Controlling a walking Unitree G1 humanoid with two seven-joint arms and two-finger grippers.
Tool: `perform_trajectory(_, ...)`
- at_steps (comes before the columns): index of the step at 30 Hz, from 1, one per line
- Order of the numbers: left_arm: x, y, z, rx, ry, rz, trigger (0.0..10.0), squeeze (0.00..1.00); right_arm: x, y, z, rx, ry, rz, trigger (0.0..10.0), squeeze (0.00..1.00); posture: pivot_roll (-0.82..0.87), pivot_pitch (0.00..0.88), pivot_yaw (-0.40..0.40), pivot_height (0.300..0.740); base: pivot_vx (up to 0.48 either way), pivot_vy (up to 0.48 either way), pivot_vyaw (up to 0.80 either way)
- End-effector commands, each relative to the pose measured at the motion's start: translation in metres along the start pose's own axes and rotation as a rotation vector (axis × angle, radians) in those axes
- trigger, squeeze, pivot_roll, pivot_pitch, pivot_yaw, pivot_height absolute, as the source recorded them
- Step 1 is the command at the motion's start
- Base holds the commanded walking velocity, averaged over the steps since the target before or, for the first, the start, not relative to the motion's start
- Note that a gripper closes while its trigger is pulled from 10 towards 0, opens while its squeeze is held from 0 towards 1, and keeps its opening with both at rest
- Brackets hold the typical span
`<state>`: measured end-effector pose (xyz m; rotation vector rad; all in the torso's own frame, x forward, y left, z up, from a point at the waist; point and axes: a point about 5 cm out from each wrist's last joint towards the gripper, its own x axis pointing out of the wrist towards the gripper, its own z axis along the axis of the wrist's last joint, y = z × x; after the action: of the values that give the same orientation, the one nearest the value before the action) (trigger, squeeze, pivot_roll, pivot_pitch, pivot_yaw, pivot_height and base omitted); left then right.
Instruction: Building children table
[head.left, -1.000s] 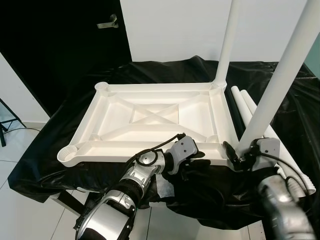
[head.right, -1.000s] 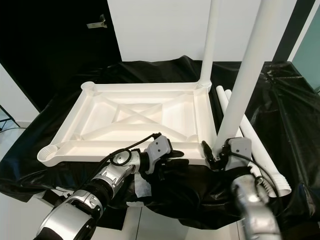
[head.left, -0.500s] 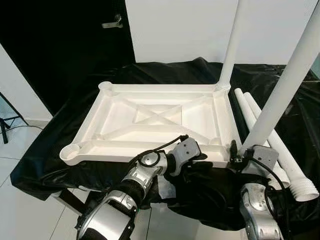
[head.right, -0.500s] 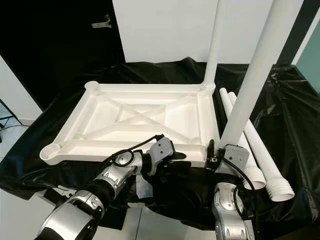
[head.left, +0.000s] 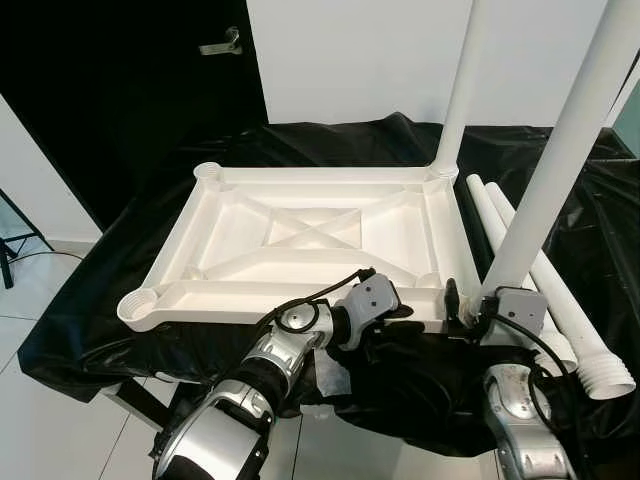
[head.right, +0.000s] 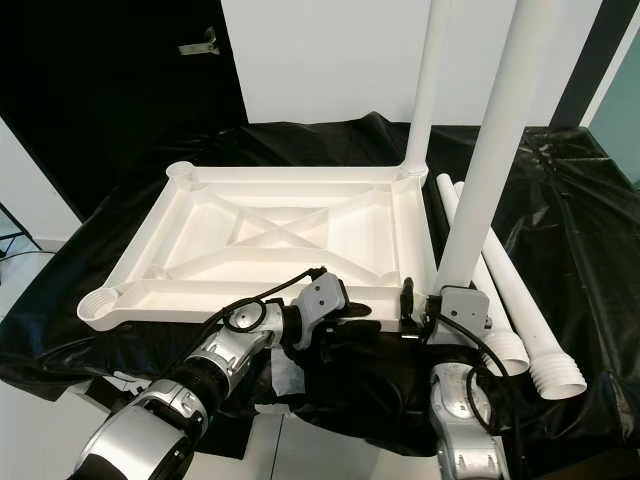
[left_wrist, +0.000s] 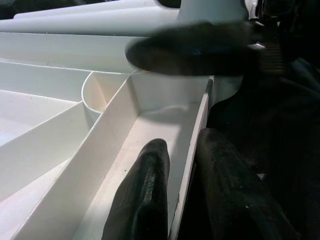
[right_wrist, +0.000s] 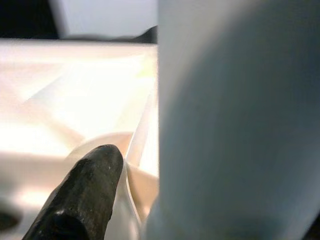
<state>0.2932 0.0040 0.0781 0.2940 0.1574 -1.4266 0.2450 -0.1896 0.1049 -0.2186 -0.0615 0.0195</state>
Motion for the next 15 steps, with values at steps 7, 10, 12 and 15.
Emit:
perform_trajectory(7,-0.002,-0.029,-0.043,-0.119,0.170,-0.109,10.0,0.00,-0.003,0.009,0.015,0.016,-0.002,0.328,10.0,0.00,-0.18,0.000,0.053,0.740,0.000,0.000,0.00)
perform_trajectory(10,-0.001,-0.028,-0.042,-0.108,0.173,-0.108,10.0,0.00,-0.014,0.006,0.011,-0.018,0.022,0.473,0.0,0.00,-0.18,0.000,0.057,0.740,0.000,0.000,0.00)
perform_trajectory(12,-0.001,-0.028,-0.042,-0.105,0.173,-0.108,10.0,0.00,-0.015,0.005,0.011,-0.023,0.024,0.503,0.0,0.00,-0.18,0.000,0.058,0.740,0.000,0.000,0.00)
perform_trajectory(15,-0.002,-0.027,-0.042,-0.102,0.175,-0.109,10.0,0.00,-0.014,0.004,0.011,-0.029,0.050,0.562,0.0,0.00,-0.18,0.000,0.059,0.740,0.000,0.000,0.00)
